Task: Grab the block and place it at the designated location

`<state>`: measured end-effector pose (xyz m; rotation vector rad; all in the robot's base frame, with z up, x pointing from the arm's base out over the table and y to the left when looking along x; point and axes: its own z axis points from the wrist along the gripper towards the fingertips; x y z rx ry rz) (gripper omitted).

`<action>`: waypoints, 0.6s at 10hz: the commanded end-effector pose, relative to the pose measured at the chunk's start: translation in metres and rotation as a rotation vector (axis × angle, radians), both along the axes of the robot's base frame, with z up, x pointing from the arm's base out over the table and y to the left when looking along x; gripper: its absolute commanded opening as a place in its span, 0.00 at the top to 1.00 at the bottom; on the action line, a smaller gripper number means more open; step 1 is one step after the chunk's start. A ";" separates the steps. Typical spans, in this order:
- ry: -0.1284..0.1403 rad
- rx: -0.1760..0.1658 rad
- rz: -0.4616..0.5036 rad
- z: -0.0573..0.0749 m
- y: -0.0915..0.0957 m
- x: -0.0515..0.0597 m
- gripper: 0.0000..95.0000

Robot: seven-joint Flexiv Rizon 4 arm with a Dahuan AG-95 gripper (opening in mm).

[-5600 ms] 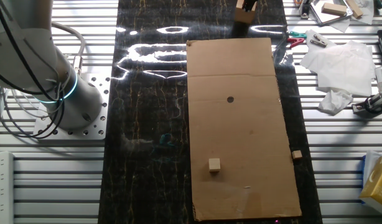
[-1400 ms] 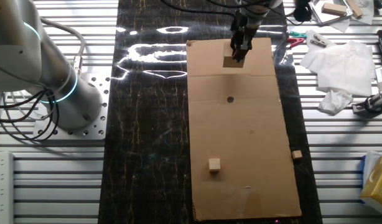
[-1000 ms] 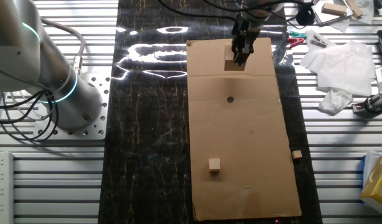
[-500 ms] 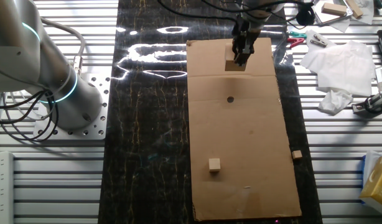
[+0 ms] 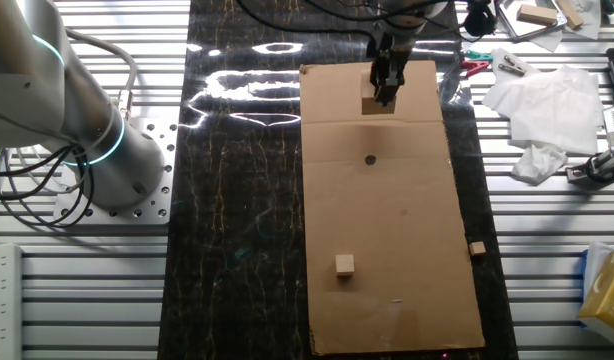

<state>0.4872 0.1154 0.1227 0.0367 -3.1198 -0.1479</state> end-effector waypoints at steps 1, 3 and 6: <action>0.009 -0.008 0.005 -0.002 0.000 -0.001 1.00; 0.004 -0.015 0.013 -0.003 0.000 -0.004 1.00; -0.006 -0.015 0.024 -0.007 0.000 -0.010 1.00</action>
